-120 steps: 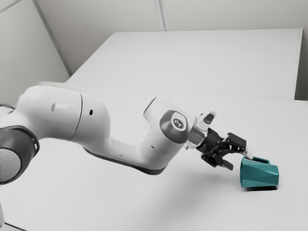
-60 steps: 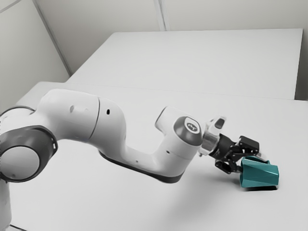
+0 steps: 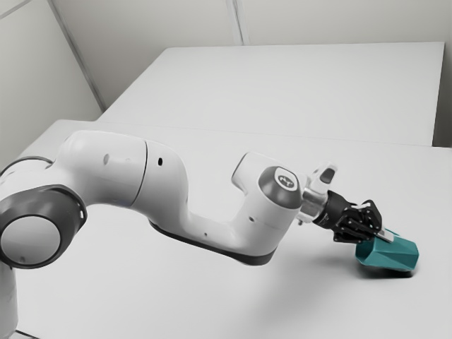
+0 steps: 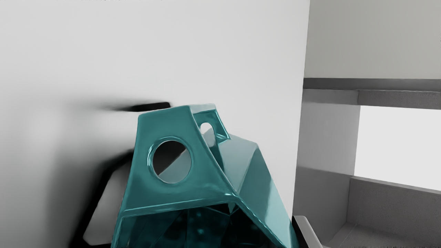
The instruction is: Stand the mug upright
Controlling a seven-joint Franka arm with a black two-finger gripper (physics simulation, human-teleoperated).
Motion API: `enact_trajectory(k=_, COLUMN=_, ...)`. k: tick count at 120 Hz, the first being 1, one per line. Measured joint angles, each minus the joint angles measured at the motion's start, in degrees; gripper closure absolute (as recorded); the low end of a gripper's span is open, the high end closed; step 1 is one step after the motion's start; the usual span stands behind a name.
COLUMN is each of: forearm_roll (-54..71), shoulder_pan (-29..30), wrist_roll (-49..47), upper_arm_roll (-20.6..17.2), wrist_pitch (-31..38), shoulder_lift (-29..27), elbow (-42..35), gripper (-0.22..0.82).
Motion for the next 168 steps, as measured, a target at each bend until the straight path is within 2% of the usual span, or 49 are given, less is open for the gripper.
enact_trajectory(k=22, forearm_roll=0.2, shoulder_pan=0.0, wrist_roll=0.6, upper_arm_roll=0.0, wrist_pitch=-0.1, shoulder_lift=-2.3, elbow=-0.2, gripper=0.75)
enact_trajectory(k=42, forearm_roll=0.8, shoulder_pan=1.3, wrist_roll=0.7, upper_arm_roll=0.4, wrist_pitch=-0.7, shoulder_lift=-12.4, elbow=-7.3, gripper=0.77)
enact_trajectory(k=56, forearm_roll=5.4, shoulder_pan=3.4, wrist_roll=0.0, upper_arm_roll=1.0, wrist_pitch=-1.5, shoulder_lift=-16.7, elbow=-10.8, gripper=0.78)
enact_trajectory(k=77, forearm_roll=30.3, shoulder_pan=7.0, wrist_roll=-4.3, upper_arm_roll=9.8, wrist_pitch=-13.0, shoulder_lift=-21.5, elbow=-9.1, gripper=0.78)
enact_trajectory(k=93, forearm_roll=47.2, shoulder_pan=11.8, wrist_roll=-7.4, upper_arm_roll=10.9, wrist_pitch=-23.4, shoulder_lift=-24.0, elbow=-7.1, gripper=0.78)
enact_trajectory(k=107, forearm_roll=57.6, shoulder_pan=13.6, wrist_roll=-9.7, upper_arm_roll=11.0, wrist_pitch=-30.8, shoulder_lift=-25.0, elbow=-5.0, gripper=0.78)
enact_trajectory(k=138, forearm_roll=70.1, shoulder_pan=16.1, wrist_roll=-13.1, upper_arm_roll=11.8, wrist_pitch=-40.5, shoulder_lift=-25.6, elbow=-2.8, gripper=0.78)
enact_trajectory(k=168, forearm_roll=75.8, shoulder_pan=18.5, wrist_roll=-13.9, upper_arm_roll=15.8, wrist_pitch=-43.4, shoulder_lift=-26.5, elbow=-3.4, gripper=0.78)
